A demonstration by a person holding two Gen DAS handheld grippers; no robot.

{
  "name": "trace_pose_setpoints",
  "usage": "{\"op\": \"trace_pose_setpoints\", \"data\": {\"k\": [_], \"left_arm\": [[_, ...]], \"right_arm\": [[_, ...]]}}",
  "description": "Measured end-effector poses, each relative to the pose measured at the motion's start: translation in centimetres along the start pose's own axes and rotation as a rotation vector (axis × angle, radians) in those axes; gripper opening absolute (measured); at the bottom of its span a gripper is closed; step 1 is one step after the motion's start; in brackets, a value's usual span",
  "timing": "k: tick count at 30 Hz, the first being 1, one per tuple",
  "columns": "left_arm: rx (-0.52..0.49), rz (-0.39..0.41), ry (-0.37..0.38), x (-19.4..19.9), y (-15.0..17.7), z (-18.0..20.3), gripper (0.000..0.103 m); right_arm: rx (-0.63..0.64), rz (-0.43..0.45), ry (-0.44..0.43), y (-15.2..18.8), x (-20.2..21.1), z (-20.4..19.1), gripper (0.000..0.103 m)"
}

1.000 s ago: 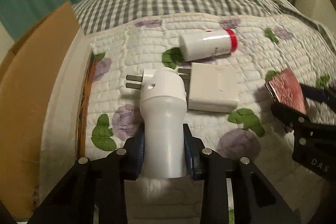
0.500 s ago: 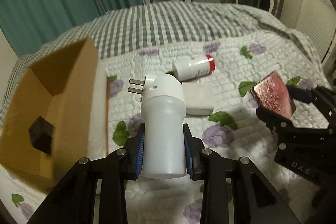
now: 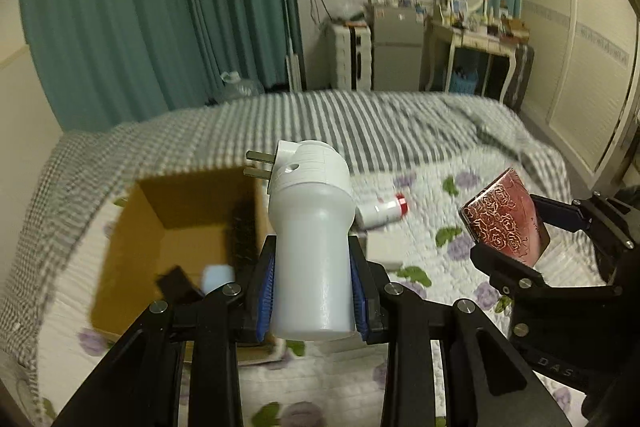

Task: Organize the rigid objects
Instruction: 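Carry the white device and rose card into the box and release both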

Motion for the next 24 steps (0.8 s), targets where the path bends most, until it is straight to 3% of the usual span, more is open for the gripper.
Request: {"op": "trace_pose_setpoints", "data": {"k": [6, 13, 18, 24], "left_arm": [[0.034, 0.074, -0.023, 3.8, -2.1, -4.5, 0.032], [0.065, 0.100, -0.065, 4.5, -2.8, -9.9, 0.032], [0.082, 0.069, -0.092, 1.6, -1.9, -13.3, 0.032], [0.100, -0.003, -0.098, -4.0, 0.2, -15.9, 0.032]], "right_arm": [[0.016, 0.081, -0.044, -4.1, 4.0, -3.5, 0.067], [0.037, 0.143, -0.130, -8.8, 5.1, -8.7, 0.067], [0.042, 0.156, -0.177, -10.7, 3.2, -11.6, 0.067], [0.045, 0.115, -0.227, -11.6, -2.8, -13.8, 0.067]]}}
Point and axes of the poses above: each gripper's, at about its wrist camera, not at the fingertips, and x roughly against the way its jaws point, z to its right, y to its underside, the point moved 4 cm from there along -x, roughly the way its jaws point, and after that the axes turned 1 degree about -y, right-handed, at the moved point
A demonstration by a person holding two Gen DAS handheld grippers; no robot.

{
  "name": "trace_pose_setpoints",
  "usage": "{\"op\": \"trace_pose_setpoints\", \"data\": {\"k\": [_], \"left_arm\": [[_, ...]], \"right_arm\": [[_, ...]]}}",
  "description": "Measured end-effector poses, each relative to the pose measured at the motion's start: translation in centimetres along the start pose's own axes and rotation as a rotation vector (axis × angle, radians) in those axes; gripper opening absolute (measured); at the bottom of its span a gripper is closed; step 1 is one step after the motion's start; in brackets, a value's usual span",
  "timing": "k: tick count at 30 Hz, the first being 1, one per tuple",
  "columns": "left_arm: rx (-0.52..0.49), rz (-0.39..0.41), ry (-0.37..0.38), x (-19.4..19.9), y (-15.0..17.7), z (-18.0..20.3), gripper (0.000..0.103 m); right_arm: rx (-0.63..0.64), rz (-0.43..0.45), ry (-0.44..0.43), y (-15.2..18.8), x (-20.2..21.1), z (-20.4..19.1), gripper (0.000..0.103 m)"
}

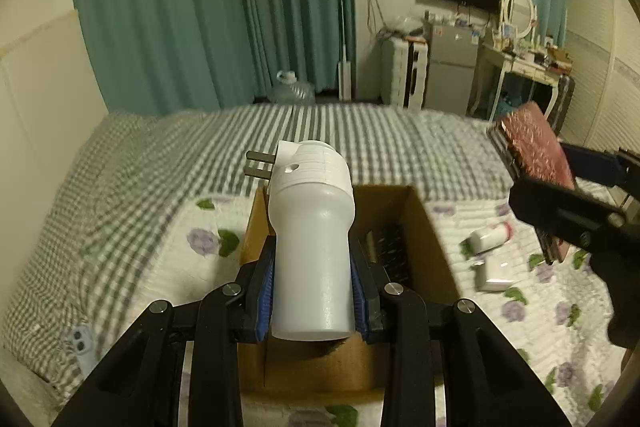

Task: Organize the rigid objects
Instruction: 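Carry the white device and rose card into the box and release both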

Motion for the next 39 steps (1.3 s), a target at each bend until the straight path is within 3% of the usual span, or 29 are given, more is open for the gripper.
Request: {"op": "trace_pose_setpoints", "data": {"k": [9, 13, 20, 21, 22, 24, 31, 39], "left_arm": [[-0.032, -0.068, -0.006, -6.6, 1.2, -0.6, 0.032], [-0.050, -0.092, 0.000, -7.7, 1.8, -0.6, 0.032], [-0.046, -0.089, -0.012, -7.5, 1.7, -0.9, 0.035], [-0.038, -0.084, -0.010, -7.3, 1.7, -1.0, 0.035], [-0.021, -0.073, -0.017, -6.9, 1.6, -1.1, 0.042], [0.008, -0.041, -0.030, -6.2, 1.5, -1.5, 0.062], [-0.002, 0.016, -0.064, -2.8, 0.6, 0.5, 0.066], [-0.042, 0.055, 0.023, 1.9, -0.8, 8.6, 0.070]], "right_arm": [[-0.018, -0.074, -0.046, 1.4, -9.4, 0.8, 0.067], [-0.010, -0.081, -0.030, 1.1, -11.7, 1.4, 0.067], [-0.034, -0.084, -0.099, 1.5, -13.6, 1.4, 0.067], [-0.046, -0.081, -0.114, 1.6, -13.4, 1.6, 0.070], [-0.051, -0.072, -0.120, 1.5, -13.1, 1.7, 0.080], [-0.064, -0.023, -0.101, 1.1, -11.6, 2.5, 0.092], [-0.096, 0.058, 0.007, 0.1, -4.7, 7.4, 0.098], [-0.039, 0.054, 0.180, 3.3, 4.1, 12.7, 0.103]]}}
Point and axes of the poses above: each gripper's, at about its wrist camera, not at the fingertips, and x roughly against the way its jaws point, z to its right, y to its underside, the point moved 4 cm from there along -x, roughly the way its jaws point, and after that the axes turned 1 degree about -y, right-handed, at the moved point
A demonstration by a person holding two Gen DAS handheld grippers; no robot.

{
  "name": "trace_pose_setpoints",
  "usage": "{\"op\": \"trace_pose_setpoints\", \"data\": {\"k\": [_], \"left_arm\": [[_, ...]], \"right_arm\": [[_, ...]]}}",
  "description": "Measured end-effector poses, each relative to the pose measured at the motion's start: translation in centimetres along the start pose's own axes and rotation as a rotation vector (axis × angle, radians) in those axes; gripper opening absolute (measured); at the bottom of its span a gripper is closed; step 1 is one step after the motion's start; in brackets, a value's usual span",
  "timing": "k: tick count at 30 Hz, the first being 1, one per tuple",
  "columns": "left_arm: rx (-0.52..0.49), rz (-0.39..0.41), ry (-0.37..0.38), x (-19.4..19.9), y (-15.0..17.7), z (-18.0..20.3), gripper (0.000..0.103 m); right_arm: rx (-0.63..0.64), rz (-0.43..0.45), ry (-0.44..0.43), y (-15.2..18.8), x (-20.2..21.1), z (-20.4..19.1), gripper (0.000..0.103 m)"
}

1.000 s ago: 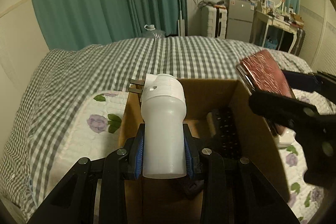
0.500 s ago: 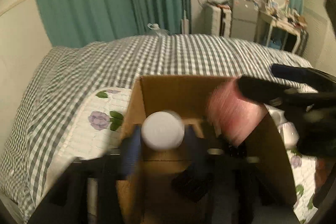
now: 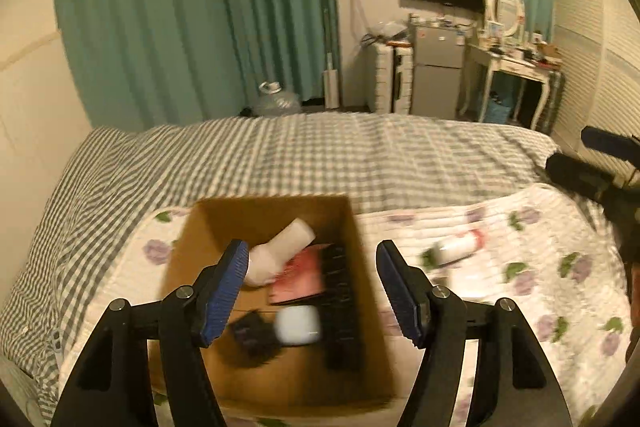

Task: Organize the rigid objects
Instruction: 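Carry the white device and rose card into the box and release both, then grasp the white square adapter with the left gripper while the right gripper grasps the red-capped white bottle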

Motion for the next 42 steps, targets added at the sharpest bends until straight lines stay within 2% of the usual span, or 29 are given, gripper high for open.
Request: {"op": "trace_pose_setpoints", "data": {"k": [5, 8, 12, 16, 21, 25, 27, 30, 33, 36, 38, 39, 42], "left_arm": [[-0.027, -0.018, 0.029, 0.6, -0.3, 5.3, 0.071], [-0.047, -0.042, 0.029, -0.4, 0.1, 8.0, 0.071], [-0.067, -0.099, 0.027, -3.0, 1.6, 10.6, 0.071], [-0.062, -0.175, 0.040, -6.5, 3.9, 12.7, 0.071], [-0.105, -0.260, 0.061, -11.1, 7.0, 15.5, 0.071], [-0.097, -0.307, 0.076, -14.0, 8.5, 16.7, 0.072], [-0.085, -0.267, 0.087, -14.4, 8.4, 17.1, 0.072], [-0.109, -0.253, 0.096, -14.7, 8.0, 18.1, 0.072], [-0.144, -0.331, 0.114, -15.5, 9.0, 18.7, 0.072], [-0.136, -0.319, 0.092, -15.9, 9.7, 18.8, 0.071], [-0.109, -0.309, 0.105, -15.9, 9.5, 18.5, 0.067], [-0.103, -0.301, 0.118, -15.8, 9.3, 18.4, 0.050], [-0.088, -0.292, 0.118, -15.1, 9.1, 17.7, 0.051]], "right_arm": [[-0.009, -0.021, 0.046, 2.2, 2.3, 3.9, 0.103], [-0.030, -0.042, 0.030, 4.0, 2.0, 5.9, 0.103], [-0.039, -0.103, -0.015, 7.1, -0.3, 7.4, 0.103], [-0.073, -0.140, -0.018, 9.9, -2.9, 8.4, 0.103], [-0.148, -0.183, -0.024, 13.0, -6.6, 10.8, 0.103], [-0.179, -0.211, -0.026, 14.3, -8.3, 12.2, 0.103], [-0.184, -0.220, -0.028, 14.5, -9.0, 12.8, 0.103], [-0.169, -0.230, -0.027, 14.5, -9.6, 13.1, 0.103], [-0.162, -0.236, -0.031, 14.6, -10.1, 13.1, 0.103], [-0.165, -0.239, -0.032, 14.7, -10.2, 13.1, 0.103], [-0.164, -0.241, -0.030, 14.9, -10.2, 13.1, 0.103], [-0.162, -0.241, -0.027, 15.0, -10.1, 13.1, 0.103], [-0.164, -0.249, -0.029, 15.1, -10.4, 13.1, 0.103]]}}
Point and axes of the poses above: each gripper's, at about its wrist camera, not at the fingertips, and x roughly against the way its jaws point, z to its right, y to its underside, the point moved 4 cm from there along -x, roughly the way its jaws point, and after that the axes turned 1 degree about -y, right-handed, at the moved point
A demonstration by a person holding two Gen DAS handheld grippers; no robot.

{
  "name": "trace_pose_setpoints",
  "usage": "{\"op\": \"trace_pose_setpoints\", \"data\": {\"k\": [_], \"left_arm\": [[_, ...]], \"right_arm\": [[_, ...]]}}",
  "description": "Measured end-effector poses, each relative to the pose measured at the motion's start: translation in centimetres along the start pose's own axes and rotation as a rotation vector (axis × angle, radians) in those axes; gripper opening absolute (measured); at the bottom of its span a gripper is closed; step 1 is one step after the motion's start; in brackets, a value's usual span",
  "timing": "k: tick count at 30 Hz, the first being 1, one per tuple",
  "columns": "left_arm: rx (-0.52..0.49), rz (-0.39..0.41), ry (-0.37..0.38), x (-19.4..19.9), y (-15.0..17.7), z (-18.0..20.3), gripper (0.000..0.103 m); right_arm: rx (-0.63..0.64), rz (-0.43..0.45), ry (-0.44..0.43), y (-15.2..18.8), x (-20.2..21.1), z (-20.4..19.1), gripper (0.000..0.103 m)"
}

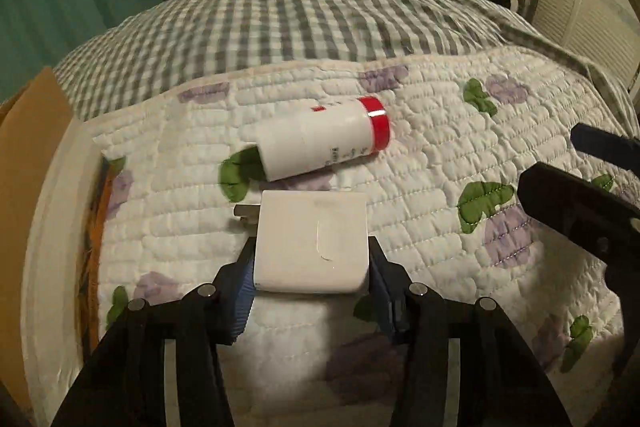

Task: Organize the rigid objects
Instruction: 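Grasp the white square adapter with the left gripper while the right gripper grasps the red-capped white bottle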

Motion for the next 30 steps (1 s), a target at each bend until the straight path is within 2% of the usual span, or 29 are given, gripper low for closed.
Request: {"op": "trace_pose_setpoints", "data": {"k": [4, 8, 10, 13, 16, 19, 23, 25, 26, 27, 29, 30], "left_arm": [[0.089, 0.040, -0.066, 1.7, -0.2, -2.0, 0.050], [0.197, 0.094, -0.158, 3.0, -0.6, -4.4, 0.050], [0.248, 0.109, -0.206, 3.1, -0.6, -5.3, 0.050], [0.349, 0.113, -0.254, 2.9, -0.3, -6.7, 0.050], [0.416, 0.099, -0.275, 2.1, 0.0, -7.0, 0.050], [0.453, 0.073, -0.290, 0.9, 0.5, -7.1, 0.050], [0.447, 0.059, -0.296, 0.4, 0.8, -7.2, 0.050], [0.432, 0.069, -0.297, 0.5, 0.7, -6.9, 0.050], [0.425, 0.070, -0.297, 0.5, 0.7, -6.9, 0.050], [0.419, 0.067, -0.296, 0.5, 0.7, -6.8, 0.050], [0.416, 0.061, -0.293, 0.5, 0.7, -6.7, 0.050], [0.417, 0.060, -0.290, 0.6, 0.7, -6.7, 0.050]], "right_arm": [[0.063, 0.012, -0.036, -0.7, -0.5, -1.1, 0.103], [0.206, 0.026, -0.056, -2.2, -2.0, -3.1, 0.102], [0.274, 0.033, -0.081, -3.0, -2.9, -4.1, 0.099], [0.348, 0.045, -0.124, -4.3, -4.3, -5.0, 0.096], [0.477, 0.042, -0.146, -4.9, -5.9, -5.7, 0.094], [0.612, 0.002, -0.157, -4.5, -8.1, -6.8, 0.091], [0.703, 0.000, -0.184, -4.0, -9.5, -8.4, 0.091], [0.708, -0.029, -0.182, -3.8, -10.5, -8.9, 0.090], [0.702, -0.044, -0.181, -3.6, -11.0, -9.0, 0.086], [0.694, -0.056, -0.185, -3.3, -11.3, -9.1, 0.072], [0.653, -0.049, -0.190, -2.6, -11.3, -9.1, 0.066], [0.634, -0.035, -0.198, -2.4, -10.7, -8.9, 0.058]]}}
Point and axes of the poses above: each gripper's, at about its wrist camera, not at the fingertips, and x roughly against the way its jaws point, z to its right, y to its underside, the point moved 4 cm from there along -x, roughly the way its jaws point, and after that the axes turned 1 degree about -y, right-handed, at the moved point
